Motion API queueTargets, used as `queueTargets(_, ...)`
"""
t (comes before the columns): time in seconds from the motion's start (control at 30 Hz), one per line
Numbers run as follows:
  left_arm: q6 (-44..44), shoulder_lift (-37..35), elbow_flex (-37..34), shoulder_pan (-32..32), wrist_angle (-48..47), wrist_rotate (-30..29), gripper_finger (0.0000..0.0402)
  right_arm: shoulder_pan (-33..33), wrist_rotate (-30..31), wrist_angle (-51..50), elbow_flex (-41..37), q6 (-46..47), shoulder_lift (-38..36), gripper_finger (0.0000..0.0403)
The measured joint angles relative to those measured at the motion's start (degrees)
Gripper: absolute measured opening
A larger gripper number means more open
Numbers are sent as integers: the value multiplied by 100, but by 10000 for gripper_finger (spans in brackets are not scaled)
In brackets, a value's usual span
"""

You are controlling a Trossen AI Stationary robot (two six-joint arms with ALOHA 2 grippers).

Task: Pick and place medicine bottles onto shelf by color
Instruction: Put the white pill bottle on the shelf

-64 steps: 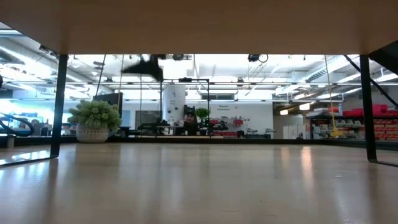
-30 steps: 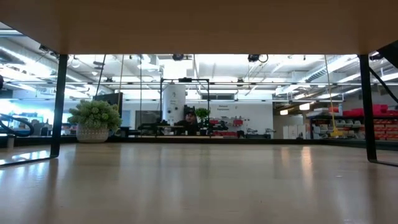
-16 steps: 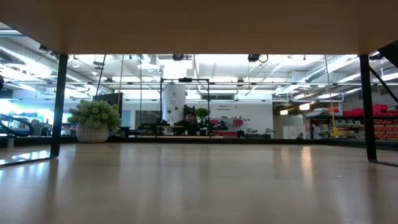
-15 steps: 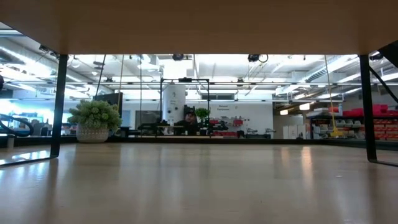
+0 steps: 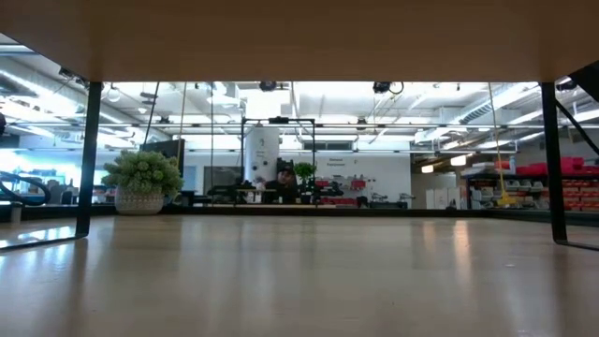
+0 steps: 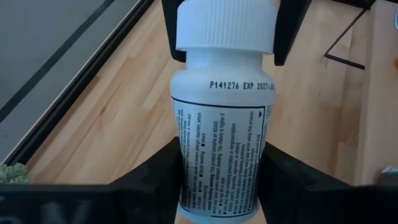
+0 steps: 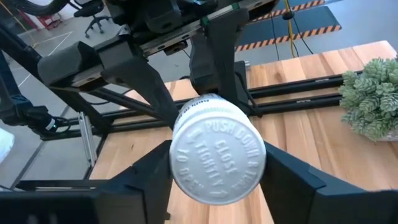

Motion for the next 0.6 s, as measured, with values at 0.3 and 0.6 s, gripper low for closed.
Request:
queueTargets(0.3, -50, 0, 0, 0, -23, 7, 181, -9, -7, 11, 0, -6, 0, 209)
queueTargets(0.6, -200, 4, 534, -4, -892, 69, 232, 42, 11, -194, 0, 76, 0, 212)
